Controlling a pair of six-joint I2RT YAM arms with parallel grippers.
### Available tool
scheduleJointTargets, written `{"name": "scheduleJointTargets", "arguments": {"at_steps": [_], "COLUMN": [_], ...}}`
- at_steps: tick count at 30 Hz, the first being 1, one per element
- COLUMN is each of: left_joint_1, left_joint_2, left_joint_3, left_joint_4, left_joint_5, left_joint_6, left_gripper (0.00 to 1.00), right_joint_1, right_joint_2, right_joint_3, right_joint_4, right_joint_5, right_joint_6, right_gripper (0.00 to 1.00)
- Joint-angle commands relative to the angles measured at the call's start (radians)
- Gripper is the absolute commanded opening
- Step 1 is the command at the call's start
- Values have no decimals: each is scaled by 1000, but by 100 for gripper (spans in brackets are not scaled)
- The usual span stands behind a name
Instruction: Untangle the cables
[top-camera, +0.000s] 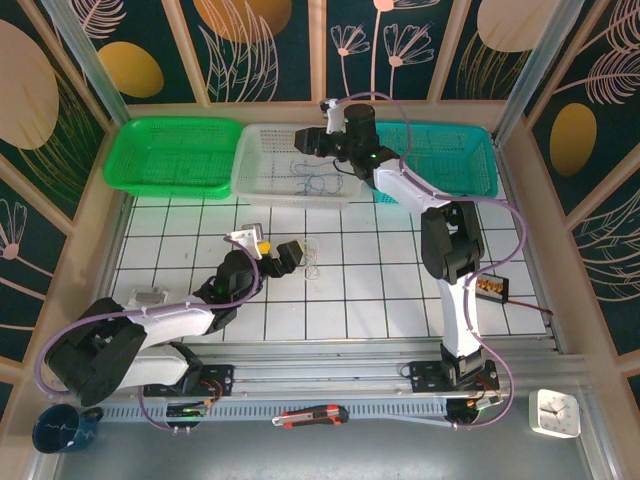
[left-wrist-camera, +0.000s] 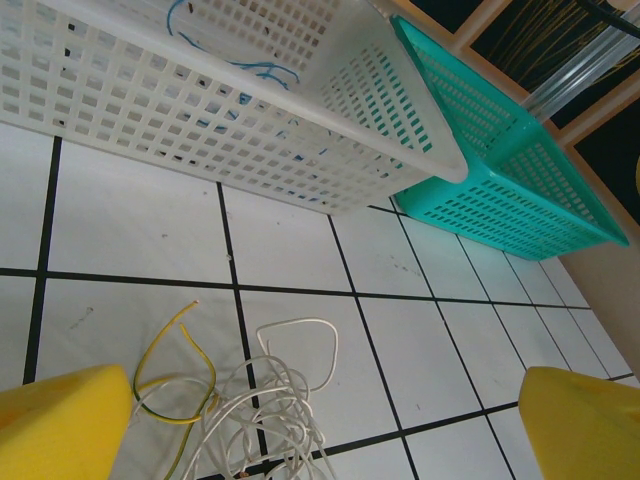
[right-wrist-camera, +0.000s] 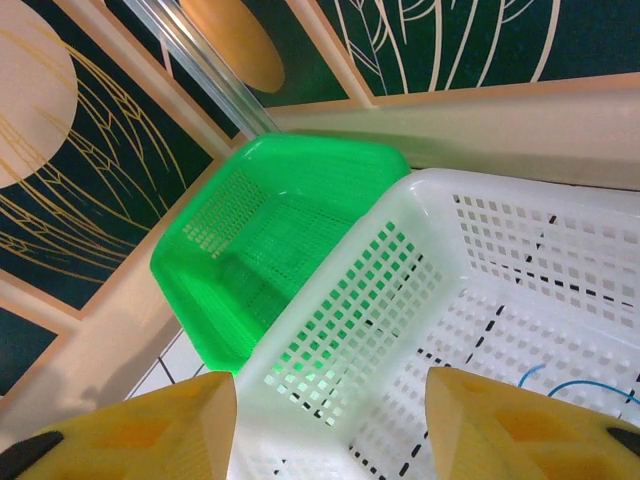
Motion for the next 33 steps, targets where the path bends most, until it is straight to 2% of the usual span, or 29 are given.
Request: {"name": "scheduleJointTargets", "arguments": {"at_steps": [1, 19, 28, 33], "left_joint_1": [-1, -1, 0, -1], "left_joint_2": [-6, -105, -191, -269], "left_joint_3": [16, -10, -37, -60], "left_joint_4": [3, -39, -108, -145], "left_joint_5": [-18, -17, -59, -82], "left_joint_6": [-12, 4, -7, -26], "left_gripper": [99, 99, 99, 99], "right_joint_1": [6, 39, 83, 115], "right_joint_2": [-43, -218, -341, -417], "right_joint_3": [-24, -153, -332, -487], "right_joint_4": [-2, -8, 3, 17], "right_joint_5": [15, 71, 139, 187], "right_joint_6": [-23, -34, -36, -29], "right_gripper": [54, 54, 54, 54]}}
